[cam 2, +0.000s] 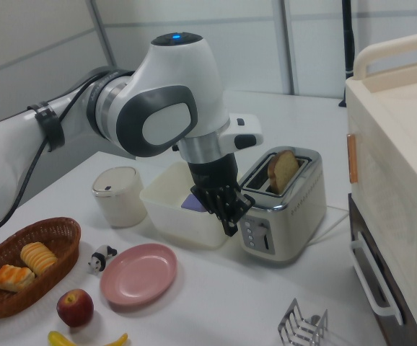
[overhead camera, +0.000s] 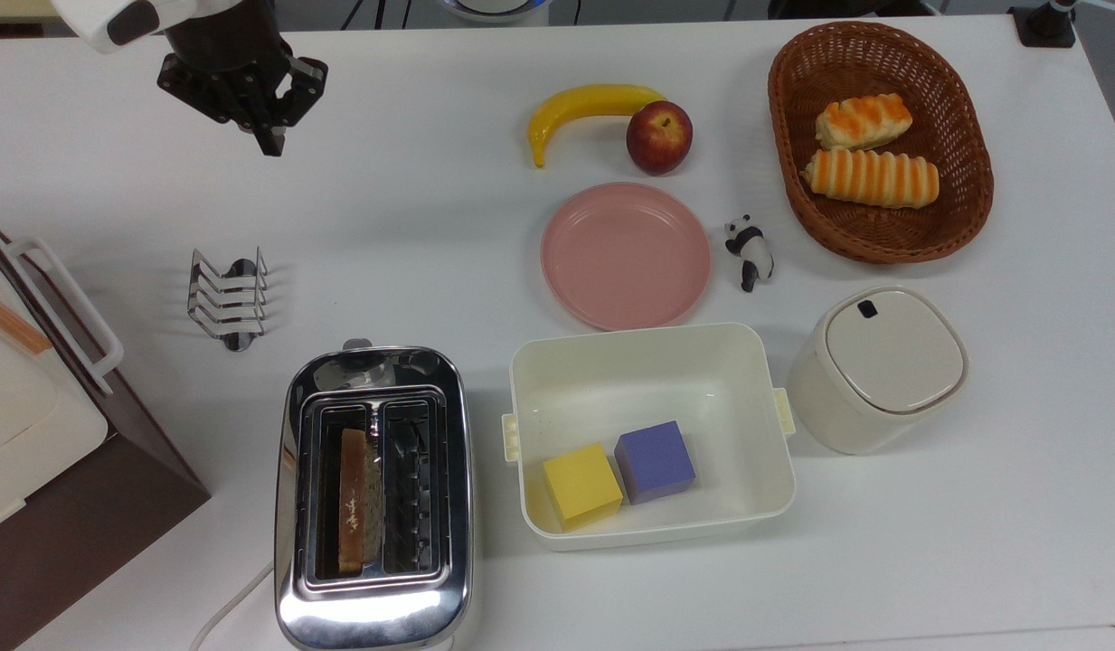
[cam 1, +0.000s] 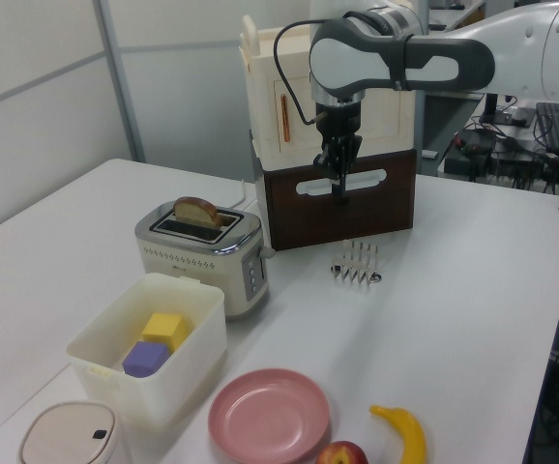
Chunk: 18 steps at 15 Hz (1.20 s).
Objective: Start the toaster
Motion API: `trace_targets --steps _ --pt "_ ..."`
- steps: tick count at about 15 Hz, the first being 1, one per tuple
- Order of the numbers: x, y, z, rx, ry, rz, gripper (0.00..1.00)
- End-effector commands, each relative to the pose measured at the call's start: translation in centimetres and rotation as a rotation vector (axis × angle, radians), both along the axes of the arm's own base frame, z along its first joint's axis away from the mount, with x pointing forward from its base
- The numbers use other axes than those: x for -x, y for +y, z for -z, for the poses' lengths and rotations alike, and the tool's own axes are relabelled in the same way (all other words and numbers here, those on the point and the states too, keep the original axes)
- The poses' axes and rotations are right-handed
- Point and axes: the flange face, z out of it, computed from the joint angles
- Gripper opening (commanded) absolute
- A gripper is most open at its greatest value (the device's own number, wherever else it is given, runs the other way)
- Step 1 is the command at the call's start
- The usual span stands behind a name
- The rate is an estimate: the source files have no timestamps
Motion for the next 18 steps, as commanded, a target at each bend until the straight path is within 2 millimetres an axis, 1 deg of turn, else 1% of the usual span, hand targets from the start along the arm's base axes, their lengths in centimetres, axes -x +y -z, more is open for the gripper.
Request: trace_targets --steps 1,4,6,8,9,12,15,17,18 --pt "-0.1 0.5 0.8 -0.004 0.018 -0.005 0.00" --pt "-1.0 1.5 1.0 -0.012 -0.022 -0.019 0.00" --pt "-1.5 1.5 0.9 -0.016 -0.062 -0.016 0.00" --pt "-2.4 1.6 1.6 -0.037 -0.098 0.018 0.00" --pt "-2.7 1.6 1.6 -0.040 -0.118 0.036 0.00" --pt "-3.7 1.7 2.3 -0.051 -0.158 0.045 0.00" --pt "-5.0 2.0 3.9 -0.052 -0.191 0.034 0.00" --pt "-6.0 3.0 5.2 -0.042 -0.198 0.011 0.00" --pt "-6.7 3.3 6.5 -0.038 -0.202 -0.002 0.00"
